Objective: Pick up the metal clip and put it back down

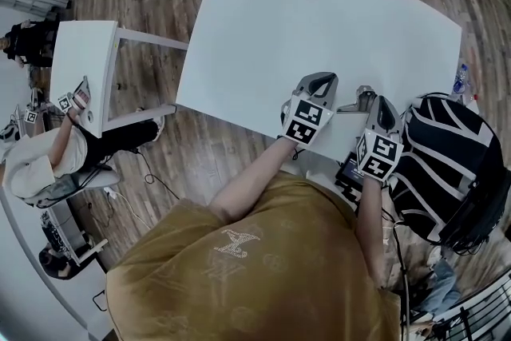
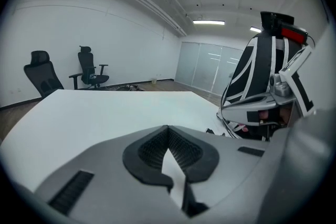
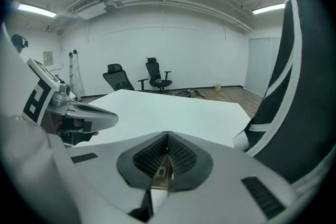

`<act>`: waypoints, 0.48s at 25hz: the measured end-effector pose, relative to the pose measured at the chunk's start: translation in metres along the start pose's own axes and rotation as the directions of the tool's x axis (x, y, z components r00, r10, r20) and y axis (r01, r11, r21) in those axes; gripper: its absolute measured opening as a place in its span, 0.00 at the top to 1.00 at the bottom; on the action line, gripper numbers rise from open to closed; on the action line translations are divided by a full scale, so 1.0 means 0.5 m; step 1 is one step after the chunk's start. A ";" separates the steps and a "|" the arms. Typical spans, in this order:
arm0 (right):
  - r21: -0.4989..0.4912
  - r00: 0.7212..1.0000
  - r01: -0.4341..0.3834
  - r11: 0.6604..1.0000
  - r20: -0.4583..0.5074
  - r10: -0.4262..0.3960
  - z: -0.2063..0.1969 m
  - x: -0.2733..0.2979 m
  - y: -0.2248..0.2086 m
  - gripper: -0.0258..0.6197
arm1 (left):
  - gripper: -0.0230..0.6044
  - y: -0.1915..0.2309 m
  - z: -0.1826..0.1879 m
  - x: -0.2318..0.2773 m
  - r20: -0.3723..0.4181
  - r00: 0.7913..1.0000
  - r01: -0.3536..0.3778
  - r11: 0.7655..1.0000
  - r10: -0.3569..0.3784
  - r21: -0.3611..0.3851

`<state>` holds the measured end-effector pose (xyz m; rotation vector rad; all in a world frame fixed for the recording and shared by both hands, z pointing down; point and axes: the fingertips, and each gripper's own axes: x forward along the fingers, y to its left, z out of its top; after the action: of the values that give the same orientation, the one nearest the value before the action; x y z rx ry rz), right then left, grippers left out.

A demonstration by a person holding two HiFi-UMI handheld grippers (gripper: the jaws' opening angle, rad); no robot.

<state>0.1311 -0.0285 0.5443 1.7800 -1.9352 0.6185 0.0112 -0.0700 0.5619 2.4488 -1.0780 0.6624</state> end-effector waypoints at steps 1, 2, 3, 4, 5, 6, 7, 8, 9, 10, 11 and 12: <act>-0.004 1.000 0.000 1.000 0.003 0.000 0.004 -0.003 0.000 0.95 | 0.95 -0.002 0.004 -0.003 0.006 1.000 -0.002 1.000 0.002 0.001; -0.007 1.000 0.000 1.000 0.007 0.000 0.009 -0.006 0.000 0.95 | 0.95 -0.004 0.009 -0.006 0.013 1.000 -0.003 1.000 0.003 0.002; -0.010 1.000 -0.004 1.000 0.013 0.004 0.014 -0.010 0.001 0.95 | 0.95 -0.006 0.014 -0.009 0.021 1.000 -0.004 1.000 0.004 0.003; -0.013 1.000 -0.015 1.000 0.020 0.015 0.019 -0.013 0.004 0.95 | 0.95 -0.009 0.019 -0.012 0.029 1.000 -0.005 1.000 0.005 0.005; -0.015 0.999 -0.028 0.999 0.030 0.028 0.026 -0.017 0.009 0.95 | 0.95 -0.010 0.025 -0.017 0.037 0.999 -0.007 1.000 0.007 0.009; -0.020 0.998 -0.039 0.999 0.045 0.040 0.034 -0.019 0.015 0.95 | 0.95 -0.009 0.032 -0.021 0.045 0.999 -0.011 1.000 0.011 0.017; -0.026 0.997 -0.045 0.999 0.062 0.046 0.043 -0.021 0.021 0.95 | 0.95 -0.007 0.040 -0.026 0.055 0.998 -0.017 0.999 0.016 0.027; -0.033 0.996 -0.046 0.998 0.078 0.049 0.054 -0.024 0.025 0.95 | 0.95 -0.006 0.048 -0.029 0.065 0.998 -0.023 0.999 0.020 0.035; -0.040 0.995 -0.044 0.998 0.093 0.047 0.064 -0.027 0.026 0.95 | 0.95 -0.006 0.056 -0.032 0.075 0.997 -0.026 0.999 0.023 0.039; -0.046 0.993 -0.040 0.998 0.106 0.044 0.073 -0.032 0.025 0.95 | 0.95 -0.008 0.063 -0.034 0.085 0.996 -0.028 0.999 0.024 0.039; -0.049 0.992 -0.036 0.998 0.121 0.041 0.083 -0.037 0.024 0.95 | 0.95 -0.011 0.069 -0.038 0.094 0.995 -0.028 0.999 0.024 0.039; -0.049 0.990 -0.034 0.998 0.137 0.040 0.093 -0.043 0.024 0.95 | 0.95 -0.013 0.076 -0.042 0.103 0.994 -0.028 0.999 0.024 0.039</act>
<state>0.1197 -0.0379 0.4936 1.8042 -2.0610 0.4693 0.0135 -0.0733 0.5180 2.5314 -1.1472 0.5771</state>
